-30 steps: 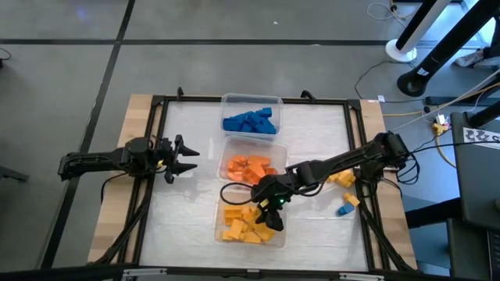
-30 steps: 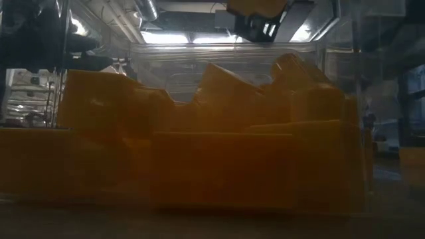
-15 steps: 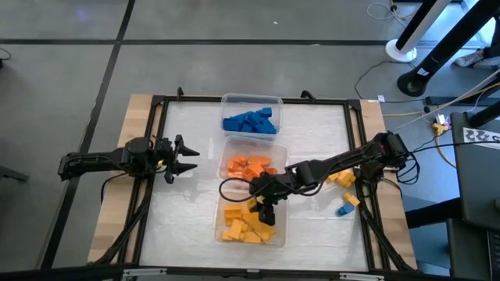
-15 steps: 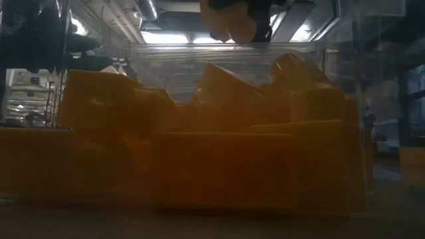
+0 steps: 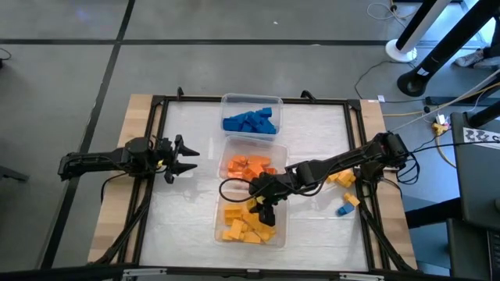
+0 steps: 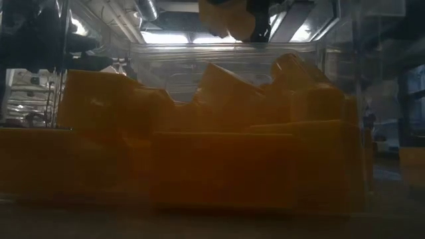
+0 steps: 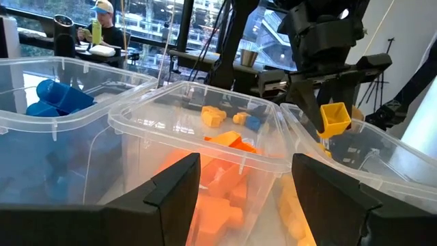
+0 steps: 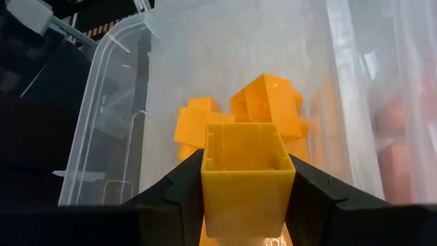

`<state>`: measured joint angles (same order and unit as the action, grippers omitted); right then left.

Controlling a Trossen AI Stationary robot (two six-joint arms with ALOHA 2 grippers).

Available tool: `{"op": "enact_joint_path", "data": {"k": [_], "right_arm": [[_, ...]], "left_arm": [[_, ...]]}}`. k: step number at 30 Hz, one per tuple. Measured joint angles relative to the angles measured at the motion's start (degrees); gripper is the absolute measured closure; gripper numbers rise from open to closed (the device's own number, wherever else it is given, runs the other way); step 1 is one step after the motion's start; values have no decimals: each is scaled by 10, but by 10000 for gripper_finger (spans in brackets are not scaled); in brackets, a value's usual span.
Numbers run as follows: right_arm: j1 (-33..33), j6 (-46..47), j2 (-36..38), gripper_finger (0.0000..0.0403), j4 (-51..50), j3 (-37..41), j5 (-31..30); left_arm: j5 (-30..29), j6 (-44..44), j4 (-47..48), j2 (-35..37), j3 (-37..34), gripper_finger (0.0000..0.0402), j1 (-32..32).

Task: Sort blocks
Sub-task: Put the yellow game piece into the bottom transparent bin

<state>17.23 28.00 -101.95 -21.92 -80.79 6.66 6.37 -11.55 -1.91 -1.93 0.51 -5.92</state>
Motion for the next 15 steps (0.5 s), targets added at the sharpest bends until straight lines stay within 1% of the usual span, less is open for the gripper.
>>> {"op": "enact_joint_path", "data": {"k": [4, 6, 8, 10, 13, 15], "right_arm": [[0, 16, 0, 241, 0, 0, 0], [0, 17, 1, 227, 0, 0, 0], [0, 17, 1, 200, 0, 0, 3], [0, 17, 1, 165, 0, 0, 7], [0, 17, 1, 107, 0, 0, 23], [-1, 23, 1, 77, -1, 0, 47]], "left_arm": [[0, -5, 0, 0, 0, 180, 0], [0, -1, 0, 0, 0, 180, 0], [0, 0, 0, 0, 0, 180, 0], [0, -4, 0, 0, 0, 180, 0], [0, -3, 0, 0, 0, 180, 0], [0, 0, 0, 0, 0, 180, 0]]}}
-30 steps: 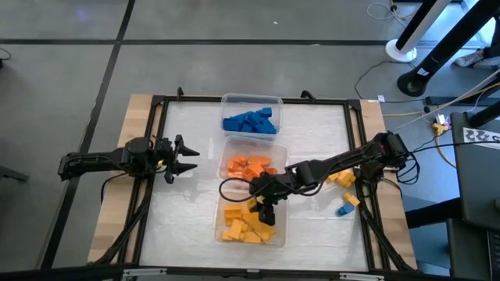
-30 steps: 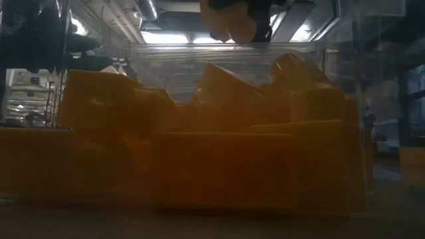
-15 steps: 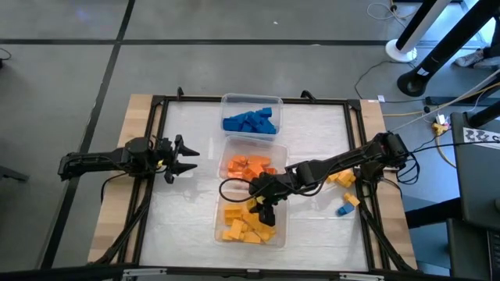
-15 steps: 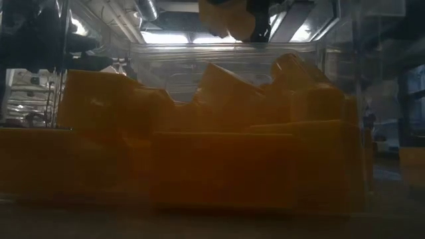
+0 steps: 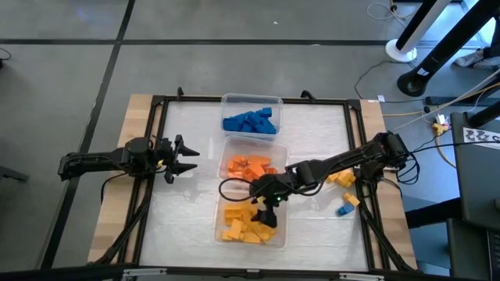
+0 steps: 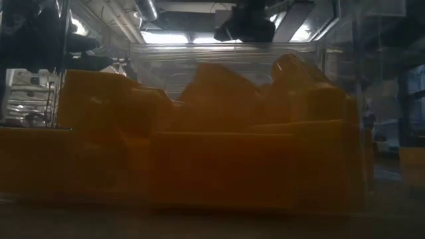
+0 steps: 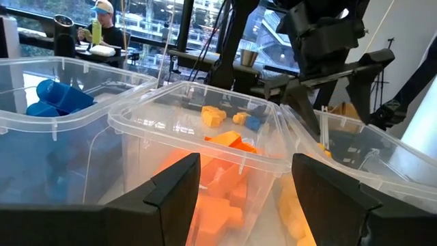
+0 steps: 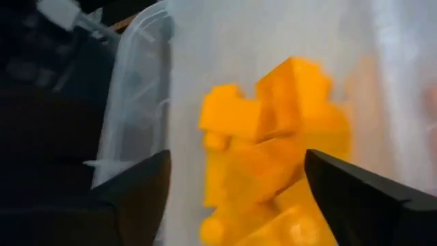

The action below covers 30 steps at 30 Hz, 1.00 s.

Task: Sort blocks
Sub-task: Put the yellow game piece into the bottom transparent bin

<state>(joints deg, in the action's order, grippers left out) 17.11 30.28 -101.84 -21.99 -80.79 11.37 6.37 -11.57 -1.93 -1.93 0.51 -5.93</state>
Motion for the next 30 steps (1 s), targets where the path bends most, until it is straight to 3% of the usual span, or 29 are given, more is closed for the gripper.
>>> {"op": "enact_joint_path", "data": {"k": [4, 6, 13, 18, 22, 25, 30], "right_arm": [[-17, 50, 14, 50, -45, 0, 62], [-22, 70, 33, 49, -73, 0, 57], [-4, 103, 138, 61, -223, -1, -75], [22, 198, 196, 65, -409, -1, -156], [37, 263, 208, 62, -573, -1, -174], [50, 207, 205, 61, -683, -1, -175], [51, 5, 200, 61, -639, 30, -195]], "left_arm": [[0, -5, 0, 0, 0, 180, 0], [0, -3, 0, 0, 0, 180, 0], [0, -4, 1, 0, 0, 180, 0], [0, -3, 0, -1, 0, 180, 0], [0, -1, 0, -3, 0, 180, 0], [0, 0, 0, -3, 0, 180, 0], [0, -1, 0, -3, 0, 180, 0]]}}
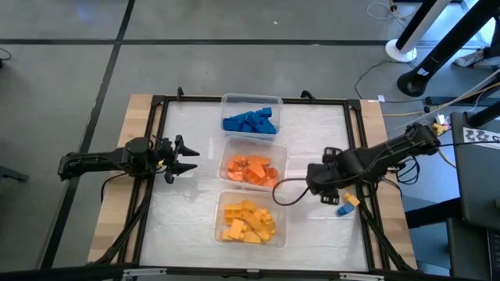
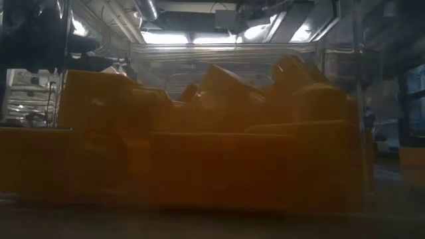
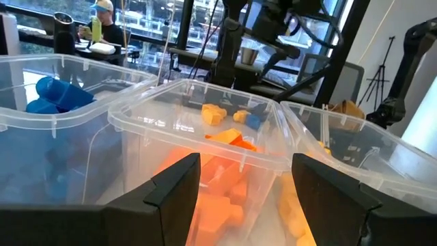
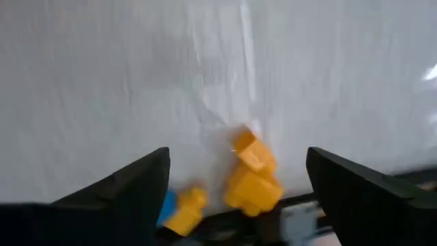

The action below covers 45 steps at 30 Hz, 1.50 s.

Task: Sort blocks
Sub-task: Put the yellow game piece into the bottom transparent bin

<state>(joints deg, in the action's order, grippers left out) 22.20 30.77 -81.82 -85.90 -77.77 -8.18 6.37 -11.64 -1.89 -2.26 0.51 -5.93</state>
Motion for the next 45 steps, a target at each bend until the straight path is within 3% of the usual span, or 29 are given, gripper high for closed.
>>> {"op": "enact_joint_path", "data": {"k": [5, 10, 16, 20, 25, 45], "right_arm": [[-1, -164, -7, 61, 4, 65, 12], [-1, -212, 0, 62, -24, 162, 32], [-1, -313, 24, 62, 61, 283, 47], [-1, -328, 39, 62, 99, 327, 43], [-2, -349, 53, 71, 109, 328, -7], [-2, -366, 53, 123, 273, 426, -11]], "left_arm": [[0, -2, 0, 0, 0, 180, 0], [0, 0, 0, 0, 0, 180, 0], [0, 1, 0, 0, 0, 180, 0], [0, -4, 0, 0, 0, 180, 0], [0, 1, 0, 0, 0, 180, 0], [0, -1, 0, 0, 0, 180, 0]]}}
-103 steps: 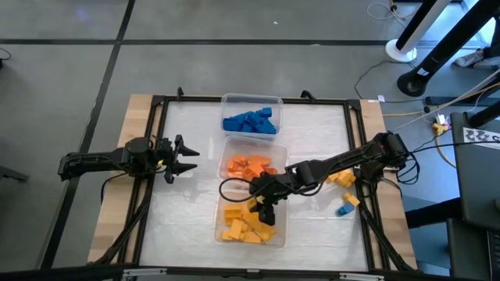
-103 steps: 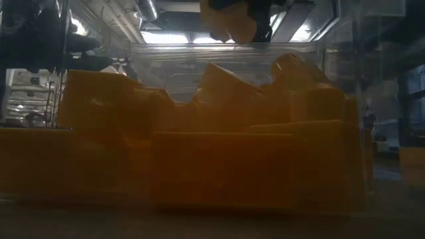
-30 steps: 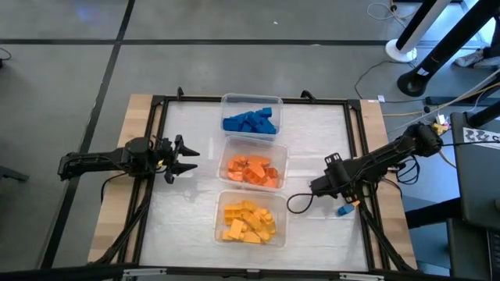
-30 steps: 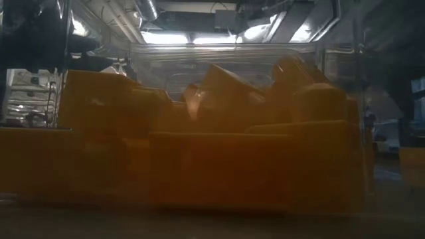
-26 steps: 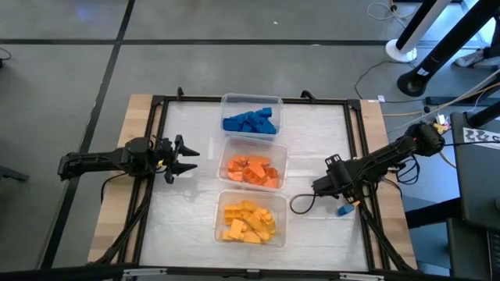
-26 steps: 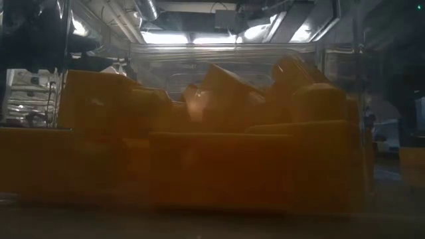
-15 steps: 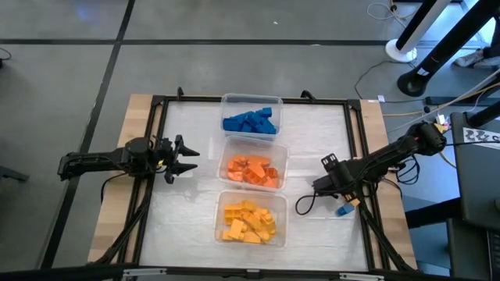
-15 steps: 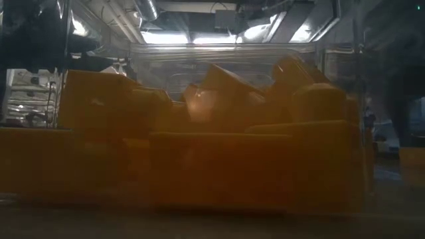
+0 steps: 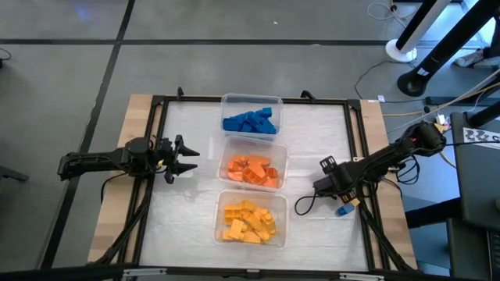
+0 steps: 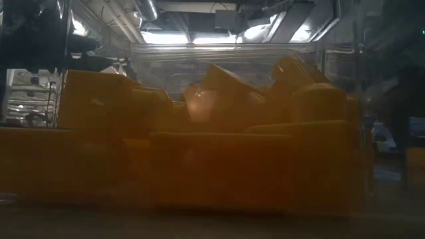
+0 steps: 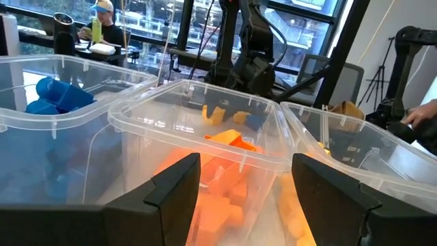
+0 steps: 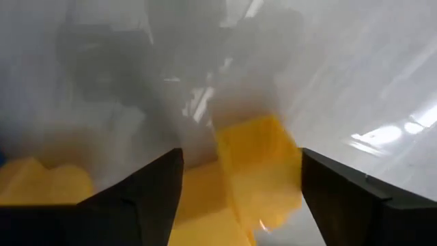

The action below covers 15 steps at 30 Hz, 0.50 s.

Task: Sort blocks
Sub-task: Put the yellow game piece into the bottom transparent bin

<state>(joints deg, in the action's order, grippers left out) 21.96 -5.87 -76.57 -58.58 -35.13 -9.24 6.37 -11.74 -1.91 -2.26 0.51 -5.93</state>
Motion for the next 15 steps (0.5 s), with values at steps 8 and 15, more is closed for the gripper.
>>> {"op": "enact_joint_path", "data": {"k": [8, 15], "right_arm": [[0, 42, -1, 157, 31, 26, 26], [0, 44, -1, 239, 40, 23, 26]], "left_arm": [[0, 1, 0, 0, 0, 180, 0], [0, -1, 0, 0, 0, 180, 0]]}}
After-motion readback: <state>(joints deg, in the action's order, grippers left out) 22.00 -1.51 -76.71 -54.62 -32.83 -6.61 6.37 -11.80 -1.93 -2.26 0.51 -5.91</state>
